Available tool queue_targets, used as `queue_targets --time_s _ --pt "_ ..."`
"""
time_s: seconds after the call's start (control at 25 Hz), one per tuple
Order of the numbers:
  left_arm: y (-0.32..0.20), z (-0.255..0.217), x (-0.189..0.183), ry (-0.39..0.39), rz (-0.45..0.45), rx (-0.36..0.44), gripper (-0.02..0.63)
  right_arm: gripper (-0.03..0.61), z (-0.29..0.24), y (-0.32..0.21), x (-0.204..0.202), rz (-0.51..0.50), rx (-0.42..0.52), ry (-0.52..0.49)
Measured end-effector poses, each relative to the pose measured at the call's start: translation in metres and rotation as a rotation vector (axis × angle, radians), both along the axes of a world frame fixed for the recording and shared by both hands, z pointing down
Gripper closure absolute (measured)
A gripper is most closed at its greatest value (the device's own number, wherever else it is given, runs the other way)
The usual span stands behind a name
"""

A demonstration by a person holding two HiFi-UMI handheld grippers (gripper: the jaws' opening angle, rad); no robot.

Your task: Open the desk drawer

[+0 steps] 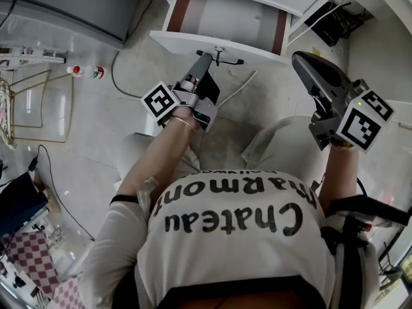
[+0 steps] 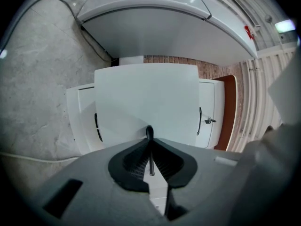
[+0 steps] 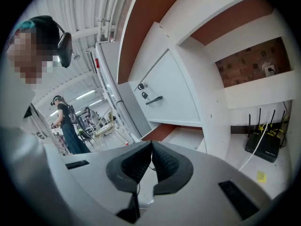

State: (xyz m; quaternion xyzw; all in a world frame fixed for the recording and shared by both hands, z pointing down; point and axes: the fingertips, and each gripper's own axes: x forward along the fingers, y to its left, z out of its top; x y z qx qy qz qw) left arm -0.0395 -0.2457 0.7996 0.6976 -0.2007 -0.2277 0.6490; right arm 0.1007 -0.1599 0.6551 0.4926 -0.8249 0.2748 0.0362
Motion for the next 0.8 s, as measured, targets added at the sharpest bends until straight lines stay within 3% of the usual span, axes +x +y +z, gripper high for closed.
queue_targets --time_s 0.36,0.8 --pt "0.022 0.007 -0.013 -0.027 -0.013 -0.040 0.584 0.565 -0.009 -0.010 0.015 0.062 0.020 0.041" --pt "0.060 0.041 -0.037 -0.133 0.013 -0.141 0.588 0.565 -0.011 -0.021 0.016 0.093 0.033 0.054"
